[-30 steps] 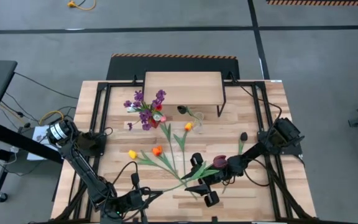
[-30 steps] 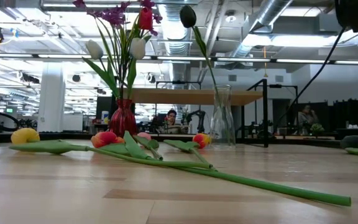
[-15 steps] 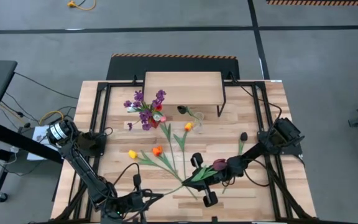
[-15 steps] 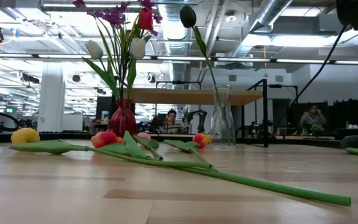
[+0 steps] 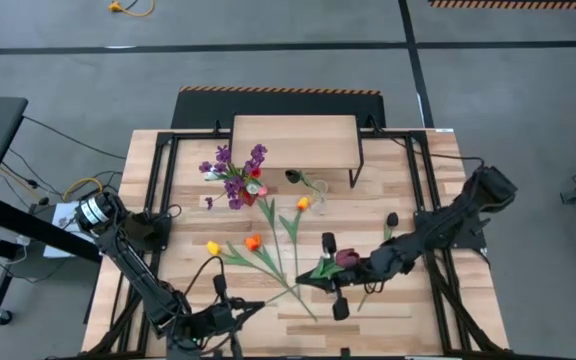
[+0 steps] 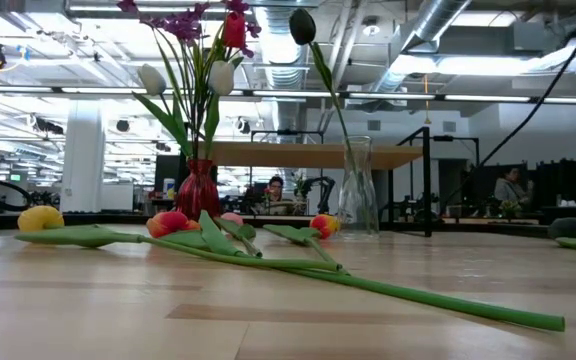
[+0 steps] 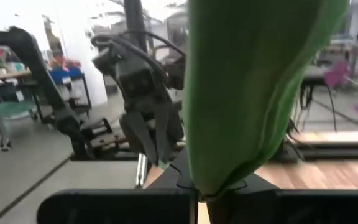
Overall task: Pick and place flowers into a vace then onto a shelf
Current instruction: Put the dark red flower into the transparent flower vase
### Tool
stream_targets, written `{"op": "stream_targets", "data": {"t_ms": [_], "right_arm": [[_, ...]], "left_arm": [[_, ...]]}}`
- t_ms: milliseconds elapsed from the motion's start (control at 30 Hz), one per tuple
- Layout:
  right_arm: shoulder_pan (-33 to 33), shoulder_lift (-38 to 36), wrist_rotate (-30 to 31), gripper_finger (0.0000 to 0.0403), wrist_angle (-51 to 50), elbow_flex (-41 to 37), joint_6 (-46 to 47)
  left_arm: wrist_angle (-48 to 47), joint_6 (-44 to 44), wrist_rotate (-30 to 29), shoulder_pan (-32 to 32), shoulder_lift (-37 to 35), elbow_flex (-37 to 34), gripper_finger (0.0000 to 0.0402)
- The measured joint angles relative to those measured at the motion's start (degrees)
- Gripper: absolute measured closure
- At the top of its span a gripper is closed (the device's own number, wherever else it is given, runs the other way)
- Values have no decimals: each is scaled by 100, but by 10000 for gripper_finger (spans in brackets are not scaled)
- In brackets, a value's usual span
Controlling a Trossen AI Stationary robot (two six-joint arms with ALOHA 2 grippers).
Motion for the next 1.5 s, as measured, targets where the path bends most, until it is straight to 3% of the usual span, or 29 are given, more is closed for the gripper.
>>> {"op": "stream_targets", "data": {"t_ms": [333, 567, 933, 1133, 1500], "right_arm": [[197, -692, 898, 403, -1606, -11, 427], [121, -1207, 1879, 403, -2332, -6, 383], [-717, -2588, 1916, 403, -3890, -4, 838], [-1294, -3069, 1944, 403, -4700, -4, 1173], [-2173, -2983, 1588, 403, -4980, -3, 1001]], "left_arm": [[-88, 78, -773, -137, 7, -16, 401], [-16, 203, -788, -236, -22, -16, 401], [-20, 306, 403, -298, -22, -14, 401], [-20, 299, 458, -299, -24, -12, 401], [-22, 299, 458, -286, -28, -10, 401]]}}
